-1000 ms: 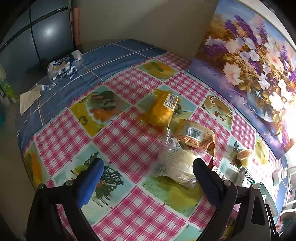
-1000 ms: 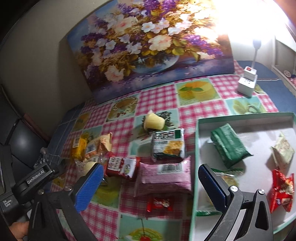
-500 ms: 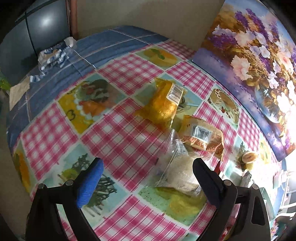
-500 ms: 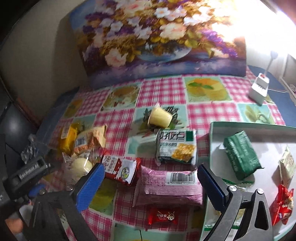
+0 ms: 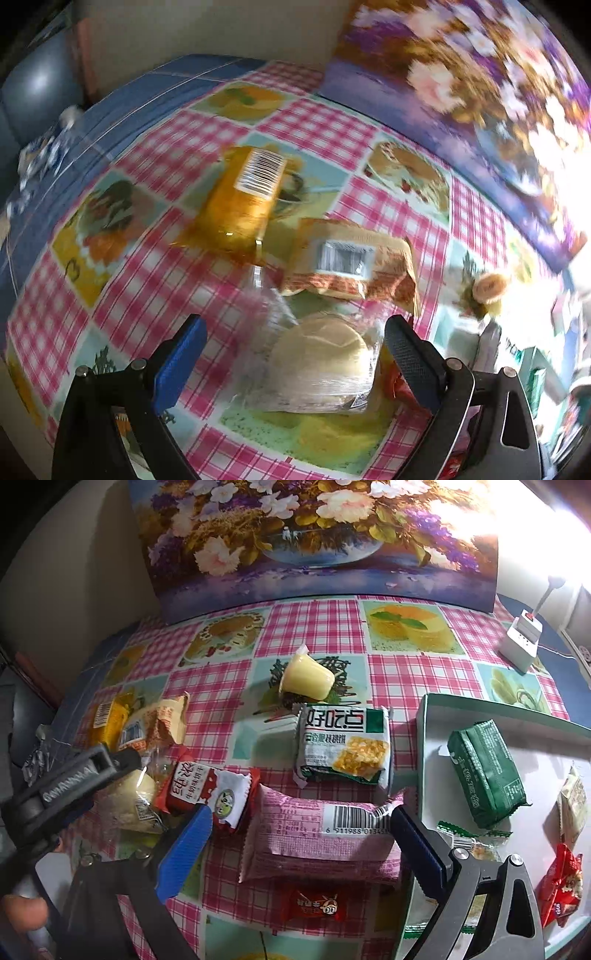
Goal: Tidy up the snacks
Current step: 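Grasp the clear bun bag with the left tool while the right tool grasps the pink wafer pack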
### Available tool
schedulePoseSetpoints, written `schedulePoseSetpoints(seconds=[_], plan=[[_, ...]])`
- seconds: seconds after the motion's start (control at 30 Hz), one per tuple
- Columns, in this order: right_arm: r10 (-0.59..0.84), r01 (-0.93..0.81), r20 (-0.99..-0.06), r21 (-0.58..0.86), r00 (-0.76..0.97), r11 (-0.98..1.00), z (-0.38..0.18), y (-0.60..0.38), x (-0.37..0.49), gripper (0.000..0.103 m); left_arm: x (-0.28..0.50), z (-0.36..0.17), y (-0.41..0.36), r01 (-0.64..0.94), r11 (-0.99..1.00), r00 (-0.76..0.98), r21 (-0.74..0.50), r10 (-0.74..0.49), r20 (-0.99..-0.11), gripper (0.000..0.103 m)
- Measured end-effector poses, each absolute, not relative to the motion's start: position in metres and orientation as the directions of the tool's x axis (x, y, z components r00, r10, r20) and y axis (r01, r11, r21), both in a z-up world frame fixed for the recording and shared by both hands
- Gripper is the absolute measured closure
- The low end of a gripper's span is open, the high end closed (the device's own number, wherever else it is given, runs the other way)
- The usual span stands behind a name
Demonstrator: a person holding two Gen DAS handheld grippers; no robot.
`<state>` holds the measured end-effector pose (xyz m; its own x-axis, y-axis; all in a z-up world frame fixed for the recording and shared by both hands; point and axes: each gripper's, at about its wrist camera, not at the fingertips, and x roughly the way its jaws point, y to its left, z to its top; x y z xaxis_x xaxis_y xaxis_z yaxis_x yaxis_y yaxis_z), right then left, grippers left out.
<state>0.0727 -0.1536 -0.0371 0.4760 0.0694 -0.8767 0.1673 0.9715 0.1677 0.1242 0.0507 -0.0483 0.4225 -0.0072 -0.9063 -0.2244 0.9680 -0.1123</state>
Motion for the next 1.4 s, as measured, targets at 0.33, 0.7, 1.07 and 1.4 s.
schedulePoseSetpoints(seconds=[0.33, 0.7, 1.07, 1.4], plan=[[0.03, 0.153, -0.907, 0.103, 0.421, 0.983, -0.047, -0.149, 0.074, 0.004, 0.128, -0.07, 0.041, -0.163, 0.986, 0.362, -0.033, 0.028, -0.932, 0.006], [0.024, 0.149, -0.919, 0.09, 0.392, 0.985, -0.05, -0.15, 0.076, 0.004, 0.122, -0.065, 0.044, -0.144, 0.989, 0.362, -0.045, 0.011, -0.932, 0.024], [0.031, 0.141, -0.925, 0.091, 0.378, 0.986, -0.046, -0.15, 0.072, 0.01, 0.116, -0.062, 0.052, -0.163, 0.986, 0.348, -0.04, 0.019, -0.937, 0.026], [0.063, 0.136, -0.92, 0.124, 0.387, 0.983, -0.041, -0.147, 0.068, 0.018, 0.106, -0.055, 0.052, -0.165, 0.984, 0.362, -0.065, -0.001, -0.932, 0.026]])
